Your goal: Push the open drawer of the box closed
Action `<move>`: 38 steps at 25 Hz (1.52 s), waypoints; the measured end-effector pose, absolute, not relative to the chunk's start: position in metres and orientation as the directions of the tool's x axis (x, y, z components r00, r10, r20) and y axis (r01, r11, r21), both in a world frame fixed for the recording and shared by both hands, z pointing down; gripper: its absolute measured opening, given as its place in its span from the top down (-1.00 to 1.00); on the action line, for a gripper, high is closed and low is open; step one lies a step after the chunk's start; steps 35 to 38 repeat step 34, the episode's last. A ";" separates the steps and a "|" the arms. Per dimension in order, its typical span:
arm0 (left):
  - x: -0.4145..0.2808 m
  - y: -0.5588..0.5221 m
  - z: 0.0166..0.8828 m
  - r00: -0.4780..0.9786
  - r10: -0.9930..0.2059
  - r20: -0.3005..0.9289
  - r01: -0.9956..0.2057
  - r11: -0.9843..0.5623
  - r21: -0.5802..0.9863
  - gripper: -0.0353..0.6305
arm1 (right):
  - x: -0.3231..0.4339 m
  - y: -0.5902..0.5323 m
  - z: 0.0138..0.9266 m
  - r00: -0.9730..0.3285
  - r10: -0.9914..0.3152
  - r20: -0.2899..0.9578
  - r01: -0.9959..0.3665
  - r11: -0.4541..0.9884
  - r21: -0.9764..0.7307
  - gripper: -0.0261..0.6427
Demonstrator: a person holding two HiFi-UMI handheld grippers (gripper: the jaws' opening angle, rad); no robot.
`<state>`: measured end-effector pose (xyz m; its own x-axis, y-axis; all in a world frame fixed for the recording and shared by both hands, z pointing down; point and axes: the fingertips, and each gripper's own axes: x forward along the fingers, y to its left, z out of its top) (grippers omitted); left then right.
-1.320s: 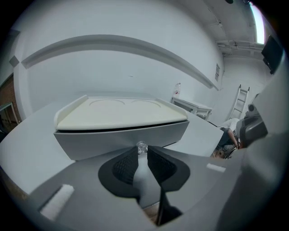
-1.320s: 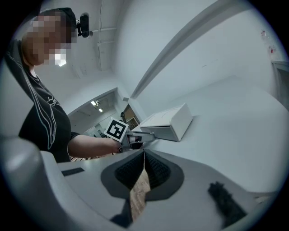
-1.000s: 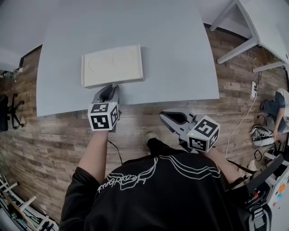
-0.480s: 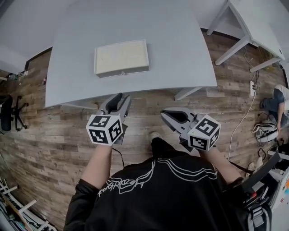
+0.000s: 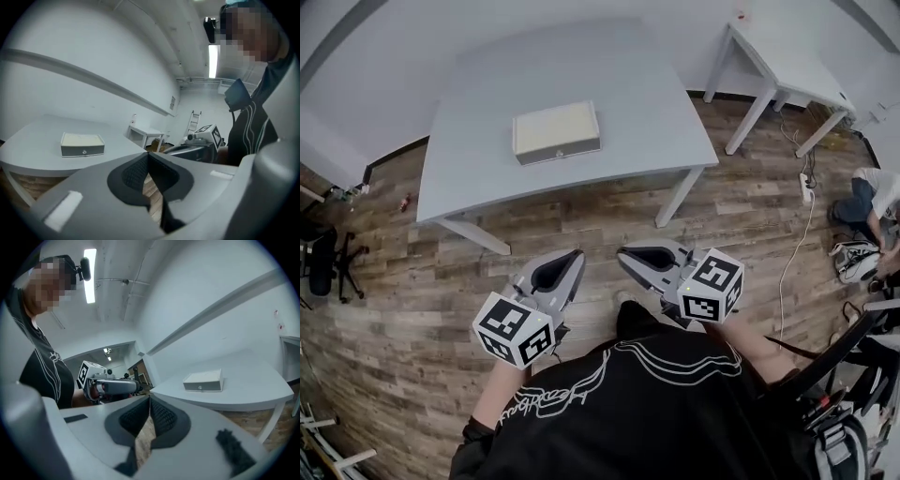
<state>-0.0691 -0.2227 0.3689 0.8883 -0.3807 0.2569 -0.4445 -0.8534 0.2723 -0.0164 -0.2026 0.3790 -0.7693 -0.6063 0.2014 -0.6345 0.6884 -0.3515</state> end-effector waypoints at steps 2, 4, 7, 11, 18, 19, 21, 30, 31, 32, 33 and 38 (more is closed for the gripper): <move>-0.073 -0.196 0.359 0.899 -0.365 0.244 -0.421 -0.873 0.245 0.87 | -0.023 -0.181 0.368 -0.770 -0.612 0.181 -0.633 0.695 -0.340 0.89; -0.077 -0.175 0.352 0.907 -0.354 0.229 -0.405 -0.882 0.241 0.87 | -0.027 -0.163 0.358 -0.761 -0.629 0.161 -0.642 0.694 -0.325 0.89; -0.081 -0.153 0.350 0.909 -0.350 0.227 -0.399 -0.887 0.233 0.87 | -0.031 -0.141 0.347 -0.745 -0.651 0.148 -0.662 0.693 -0.286 0.89; -0.080 -0.139 0.350 0.913 -0.347 0.215 -0.393 -0.889 0.235 0.87 | -0.034 -0.124 0.345 -0.736 -0.660 0.151 -0.673 0.689 -0.269 0.89; -0.086 -0.124 0.359 0.917 -0.335 0.218 -0.386 -0.885 0.262 0.87 | -0.040 -0.110 0.354 -0.724 -0.671 0.160 -0.685 0.672 -0.281 0.89; -0.087 -0.123 0.360 0.917 -0.335 0.219 -0.386 -0.883 0.266 0.87 | -0.041 -0.109 0.354 -0.722 -0.673 0.160 -0.687 0.670 -0.283 0.89; -0.088 -0.123 0.362 0.917 -0.333 0.218 -0.385 -0.881 0.274 0.87 | -0.043 -0.107 0.353 -0.721 -0.674 0.160 -0.688 0.666 -0.288 0.89; -0.087 -0.118 0.355 0.925 -0.329 0.190 -0.373 -0.884 0.282 0.87 | -0.042 -0.100 0.347 -0.712 -0.682 0.165 -0.698 0.664 -0.269 0.89; -0.088 -0.116 0.354 0.926 -0.328 0.188 -0.371 -0.885 0.282 0.87 | -0.042 -0.099 0.346 -0.709 -0.685 0.166 -0.701 0.661 -0.269 0.89; -0.089 -0.115 0.352 0.926 -0.327 0.187 -0.369 -0.885 0.283 0.87 | -0.042 -0.098 0.345 -0.706 -0.688 0.166 -0.704 0.658 -0.268 0.89; -0.090 -0.114 0.350 0.927 -0.326 0.185 -0.368 -0.886 0.282 0.87 | -0.042 -0.098 0.344 -0.704 -0.691 0.166 -0.707 0.656 -0.266 0.89; -0.092 -0.113 0.349 0.928 -0.325 0.184 -0.366 -0.887 0.282 0.87 | -0.043 -0.097 0.343 -0.701 -0.694 0.166 -0.709 0.654 -0.265 0.89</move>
